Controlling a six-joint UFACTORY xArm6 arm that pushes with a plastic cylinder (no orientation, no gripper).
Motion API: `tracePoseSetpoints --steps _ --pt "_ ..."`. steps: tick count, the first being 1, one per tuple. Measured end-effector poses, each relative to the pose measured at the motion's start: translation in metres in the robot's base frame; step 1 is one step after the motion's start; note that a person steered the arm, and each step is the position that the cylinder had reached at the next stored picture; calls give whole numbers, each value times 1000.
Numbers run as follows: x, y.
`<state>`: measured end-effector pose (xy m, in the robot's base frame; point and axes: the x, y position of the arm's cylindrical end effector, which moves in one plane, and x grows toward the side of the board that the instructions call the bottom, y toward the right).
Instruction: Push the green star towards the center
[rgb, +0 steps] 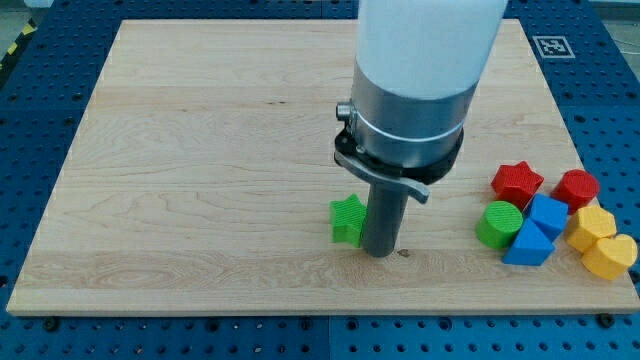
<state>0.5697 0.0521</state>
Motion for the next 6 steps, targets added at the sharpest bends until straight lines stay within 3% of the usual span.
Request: tracePoseSetpoints --steps 1,3,6 --pt "2 0" --pt "45 0" --pt "5 -13"
